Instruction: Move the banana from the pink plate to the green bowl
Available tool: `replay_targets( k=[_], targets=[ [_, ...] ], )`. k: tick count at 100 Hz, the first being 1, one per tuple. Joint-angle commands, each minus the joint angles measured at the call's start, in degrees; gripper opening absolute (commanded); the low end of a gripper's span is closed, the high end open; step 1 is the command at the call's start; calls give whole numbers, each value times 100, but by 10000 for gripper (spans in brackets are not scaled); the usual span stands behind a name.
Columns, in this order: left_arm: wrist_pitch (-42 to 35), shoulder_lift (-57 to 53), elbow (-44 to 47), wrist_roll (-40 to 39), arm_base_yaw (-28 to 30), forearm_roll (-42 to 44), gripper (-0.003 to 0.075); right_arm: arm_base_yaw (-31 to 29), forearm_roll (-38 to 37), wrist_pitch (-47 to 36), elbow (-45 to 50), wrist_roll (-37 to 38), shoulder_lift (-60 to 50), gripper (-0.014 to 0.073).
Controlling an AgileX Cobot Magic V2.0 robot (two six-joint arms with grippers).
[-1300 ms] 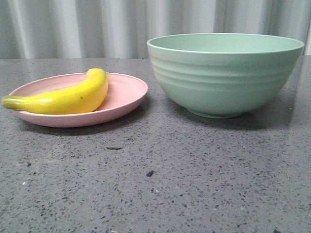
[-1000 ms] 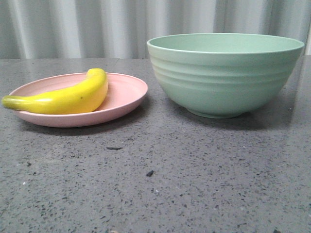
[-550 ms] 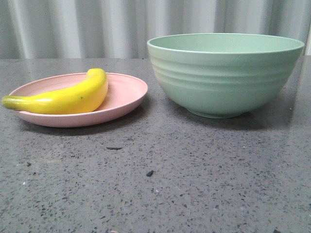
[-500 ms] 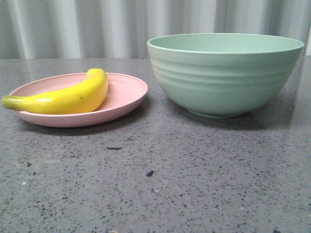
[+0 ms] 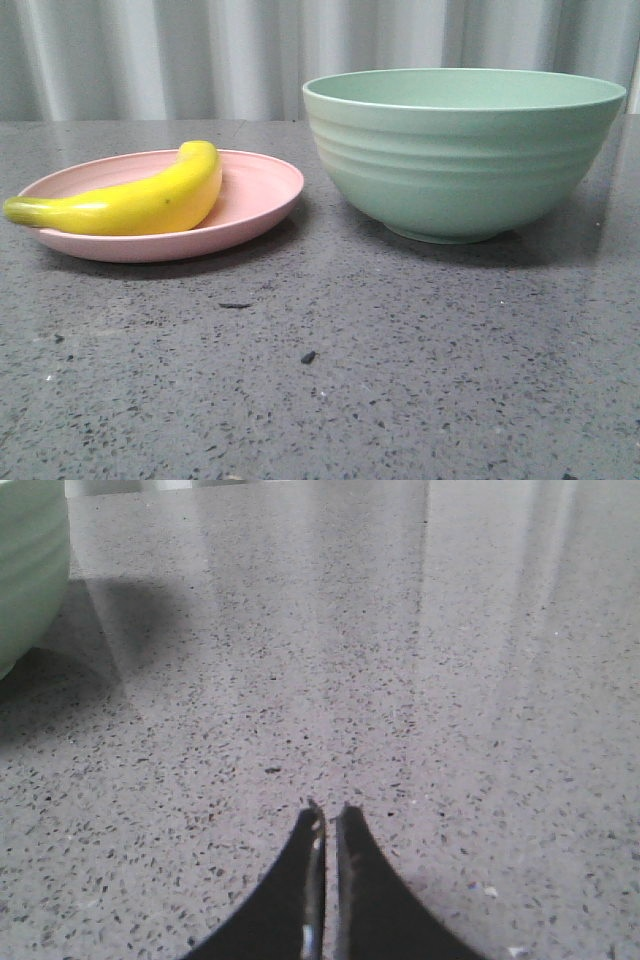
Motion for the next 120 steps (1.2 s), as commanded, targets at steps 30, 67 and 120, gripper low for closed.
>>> replay_targets(
  k=[30, 67, 120],
  targets=[
    [-1038, -163, 50, -52, 18, -23, -20, -43, -88, -1039, 126, -7, -109, -67],
    [-1278, -163, 50, -52, 18, -23, -20, -43, 39, -1515, 126, -7, -109, -67],
    [-1322, 20, -512, -52, 18, -487, -21, 382, 76, -1255, -496, -7, 540, -67]
  ],
)
